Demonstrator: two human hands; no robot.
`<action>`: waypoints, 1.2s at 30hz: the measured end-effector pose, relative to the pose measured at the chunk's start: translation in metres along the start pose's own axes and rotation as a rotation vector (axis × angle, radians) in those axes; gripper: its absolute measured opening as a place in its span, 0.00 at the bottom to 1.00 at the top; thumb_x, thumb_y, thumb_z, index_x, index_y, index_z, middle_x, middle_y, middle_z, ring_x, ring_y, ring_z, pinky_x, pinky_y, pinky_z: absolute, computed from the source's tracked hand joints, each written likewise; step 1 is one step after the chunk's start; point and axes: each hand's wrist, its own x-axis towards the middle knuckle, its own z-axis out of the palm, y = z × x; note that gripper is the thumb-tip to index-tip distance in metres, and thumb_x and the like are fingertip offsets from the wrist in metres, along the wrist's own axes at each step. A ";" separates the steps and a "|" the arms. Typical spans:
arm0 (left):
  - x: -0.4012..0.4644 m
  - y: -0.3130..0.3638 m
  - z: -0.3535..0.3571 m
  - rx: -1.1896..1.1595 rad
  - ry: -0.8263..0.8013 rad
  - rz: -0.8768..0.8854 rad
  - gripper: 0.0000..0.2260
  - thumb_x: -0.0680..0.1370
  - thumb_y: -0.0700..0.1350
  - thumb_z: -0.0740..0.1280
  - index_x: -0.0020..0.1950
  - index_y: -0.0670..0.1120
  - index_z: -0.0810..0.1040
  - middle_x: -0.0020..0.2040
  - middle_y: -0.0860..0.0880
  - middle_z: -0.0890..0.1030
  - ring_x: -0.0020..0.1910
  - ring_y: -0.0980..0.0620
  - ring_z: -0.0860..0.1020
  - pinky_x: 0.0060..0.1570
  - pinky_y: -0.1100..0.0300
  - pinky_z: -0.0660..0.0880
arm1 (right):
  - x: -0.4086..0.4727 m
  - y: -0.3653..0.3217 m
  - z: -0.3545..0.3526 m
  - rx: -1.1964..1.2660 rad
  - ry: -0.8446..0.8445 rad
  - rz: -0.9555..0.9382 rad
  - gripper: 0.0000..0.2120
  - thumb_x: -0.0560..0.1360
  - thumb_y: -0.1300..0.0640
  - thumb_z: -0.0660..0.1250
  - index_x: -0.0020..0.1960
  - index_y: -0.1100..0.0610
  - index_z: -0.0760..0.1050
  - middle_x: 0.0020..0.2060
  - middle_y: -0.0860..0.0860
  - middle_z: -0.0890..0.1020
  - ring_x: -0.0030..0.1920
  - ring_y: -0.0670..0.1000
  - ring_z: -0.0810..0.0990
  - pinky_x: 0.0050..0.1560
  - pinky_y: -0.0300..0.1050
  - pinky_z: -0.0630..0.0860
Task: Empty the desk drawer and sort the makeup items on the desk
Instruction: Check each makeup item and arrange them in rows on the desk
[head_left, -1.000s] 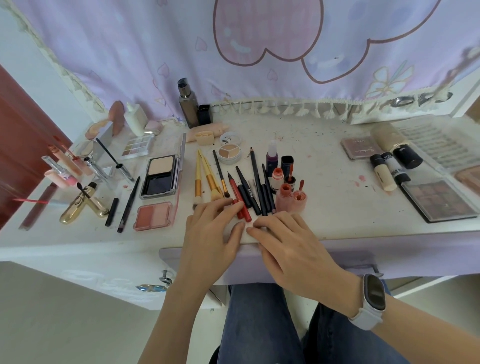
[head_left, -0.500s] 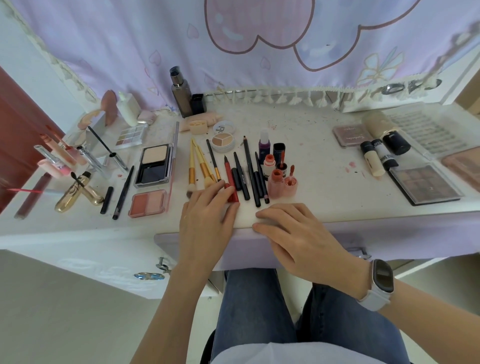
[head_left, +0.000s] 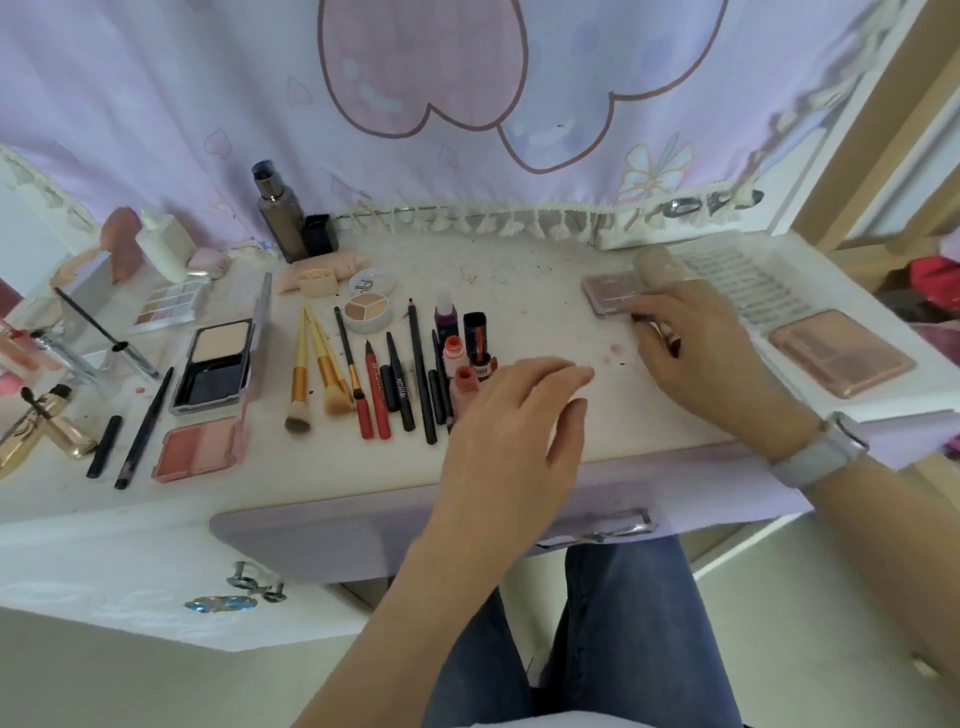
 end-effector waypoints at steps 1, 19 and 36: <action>0.006 0.005 0.010 -0.010 -0.058 -0.024 0.14 0.76 0.44 0.59 0.55 0.42 0.79 0.51 0.47 0.80 0.49 0.50 0.78 0.47 0.60 0.75 | 0.013 0.010 0.000 -0.068 -0.073 0.053 0.19 0.72 0.54 0.55 0.55 0.60 0.78 0.49 0.57 0.81 0.53 0.60 0.75 0.50 0.53 0.70; 0.039 -0.028 0.081 0.220 -0.395 -0.285 0.23 0.75 0.51 0.49 0.64 0.45 0.73 0.68 0.45 0.70 0.70 0.45 0.63 0.69 0.51 0.55 | 0.092 0.037 0.018 -0.410 -0.596 -0.048 0.23 0.72 0.45 0.62 0.66 0.49 0.68 0.55 0.53 0.76 0.59 0.56 0.69 0.58 0.51 0.61; 0.153 -0.023 -0.031 -1.095 -0.473 -0.830 0.25 0.71 0.61 0.62 0.61 0.48 0.76 0.58 0.50 0.80 0.58 0.52 0.77 0.61 0.56 0.70 | 0.105 -0.043 -0.083 0.355 -0.334 -0.080 0.38 0.69 0.50 0.72 0.69 0.37 0.51 0.60 0.36 0.70 0.61 0.37 0.67 0.62 0.28 0.61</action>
